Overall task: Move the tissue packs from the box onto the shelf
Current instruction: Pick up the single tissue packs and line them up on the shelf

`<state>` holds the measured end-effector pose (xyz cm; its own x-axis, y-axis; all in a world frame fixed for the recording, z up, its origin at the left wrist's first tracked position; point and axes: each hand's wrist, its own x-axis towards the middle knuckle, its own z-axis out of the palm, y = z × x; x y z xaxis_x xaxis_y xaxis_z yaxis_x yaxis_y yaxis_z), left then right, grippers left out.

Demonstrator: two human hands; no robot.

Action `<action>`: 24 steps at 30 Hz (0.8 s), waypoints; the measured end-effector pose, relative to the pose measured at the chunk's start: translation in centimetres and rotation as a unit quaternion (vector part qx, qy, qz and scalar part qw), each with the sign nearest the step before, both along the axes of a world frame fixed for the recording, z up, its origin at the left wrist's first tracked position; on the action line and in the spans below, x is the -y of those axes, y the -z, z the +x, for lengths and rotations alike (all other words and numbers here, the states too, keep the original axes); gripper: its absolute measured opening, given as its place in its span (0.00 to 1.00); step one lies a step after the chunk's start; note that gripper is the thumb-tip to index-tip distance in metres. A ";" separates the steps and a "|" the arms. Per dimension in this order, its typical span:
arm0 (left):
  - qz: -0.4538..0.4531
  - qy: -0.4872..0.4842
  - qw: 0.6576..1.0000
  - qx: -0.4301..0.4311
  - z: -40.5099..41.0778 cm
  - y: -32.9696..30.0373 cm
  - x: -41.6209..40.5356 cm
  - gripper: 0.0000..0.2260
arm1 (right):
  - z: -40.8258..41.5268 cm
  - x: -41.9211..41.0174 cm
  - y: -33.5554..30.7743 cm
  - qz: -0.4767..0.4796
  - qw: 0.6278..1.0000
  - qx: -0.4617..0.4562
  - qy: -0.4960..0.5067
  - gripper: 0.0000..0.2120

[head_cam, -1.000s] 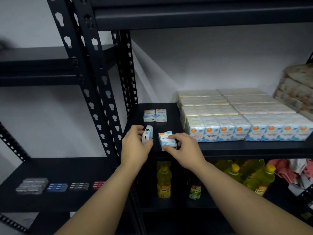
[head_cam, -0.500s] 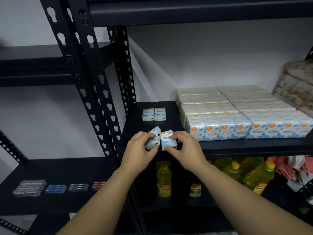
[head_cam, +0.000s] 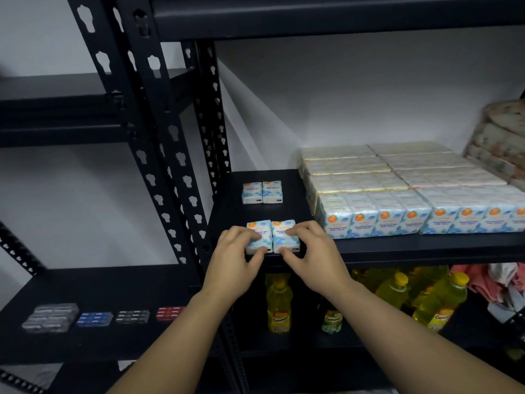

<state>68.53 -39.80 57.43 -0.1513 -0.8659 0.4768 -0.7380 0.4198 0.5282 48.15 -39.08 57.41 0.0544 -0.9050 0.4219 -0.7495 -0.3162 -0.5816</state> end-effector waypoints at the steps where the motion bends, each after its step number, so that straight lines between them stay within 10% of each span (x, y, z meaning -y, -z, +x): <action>1: -0.001 -0.001 1.000 0.000 0.0 0.1 0.1 0.12 | 0.1 0.2 0.0 -0.005 1.000 0.001 -0.002 0.18; 24: 0.095 -0.093 0.991 -0.022 -1.8 -1.4 5.9 0.12 | 2.9 6.8 -1.2 0.044 0.997 0.010 0.067 0.17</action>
<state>66.77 -45.74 58.87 0.0361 -0.9516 0.3051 -0.7678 0.1690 0.6180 51.01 -45.88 58.62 -0.0773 -0.9374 0.3395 -0.7691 -0.1606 -0.6186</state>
